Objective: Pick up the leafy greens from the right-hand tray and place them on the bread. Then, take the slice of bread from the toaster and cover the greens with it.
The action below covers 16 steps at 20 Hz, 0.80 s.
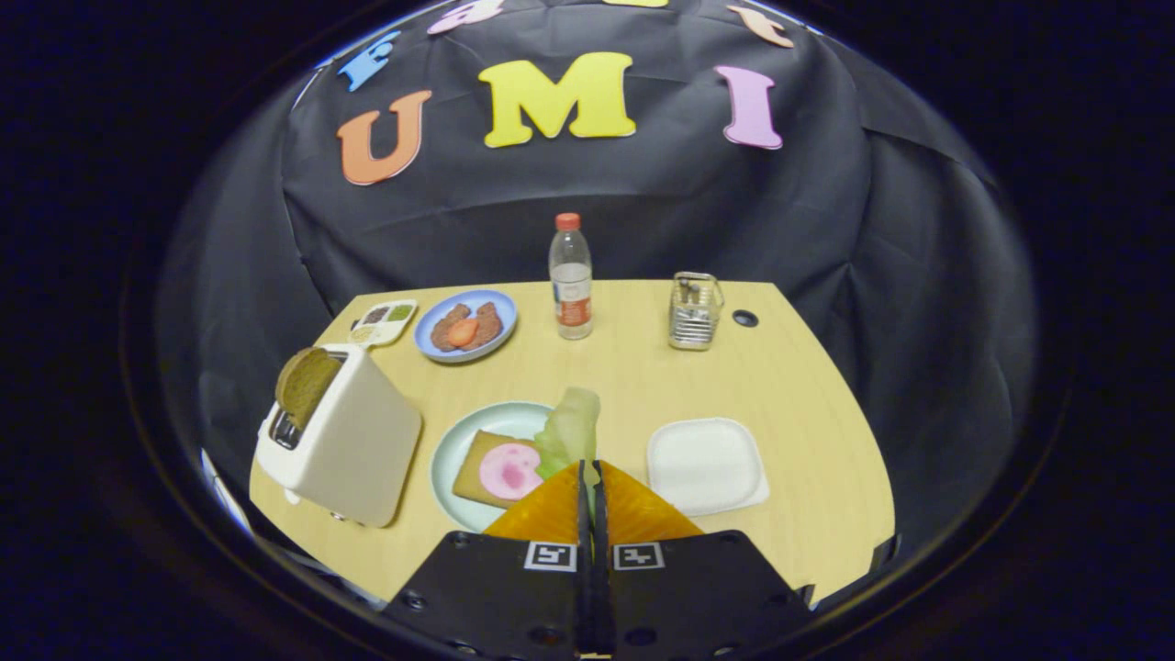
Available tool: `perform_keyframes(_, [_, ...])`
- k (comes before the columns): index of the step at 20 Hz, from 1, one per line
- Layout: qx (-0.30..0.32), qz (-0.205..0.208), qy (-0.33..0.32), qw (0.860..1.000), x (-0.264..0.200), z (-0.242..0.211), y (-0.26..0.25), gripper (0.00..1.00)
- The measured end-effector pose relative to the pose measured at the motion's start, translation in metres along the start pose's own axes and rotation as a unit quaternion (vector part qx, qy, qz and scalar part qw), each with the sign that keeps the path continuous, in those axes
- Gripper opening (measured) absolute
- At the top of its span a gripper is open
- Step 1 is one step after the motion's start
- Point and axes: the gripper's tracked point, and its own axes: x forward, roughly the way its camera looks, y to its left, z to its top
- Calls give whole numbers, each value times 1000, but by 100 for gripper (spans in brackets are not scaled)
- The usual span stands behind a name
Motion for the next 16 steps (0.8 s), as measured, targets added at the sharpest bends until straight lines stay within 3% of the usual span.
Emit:
perform_keyframes(7, [-30, 52, 15, 998, 20, -7, 86, 0])
perform_keyframes(12, [13, 108, 43, 993, 49, -17, 140, 0])
perform_keyframes(16, [54, 108, 44, 992, 84, -17, 144, 0])
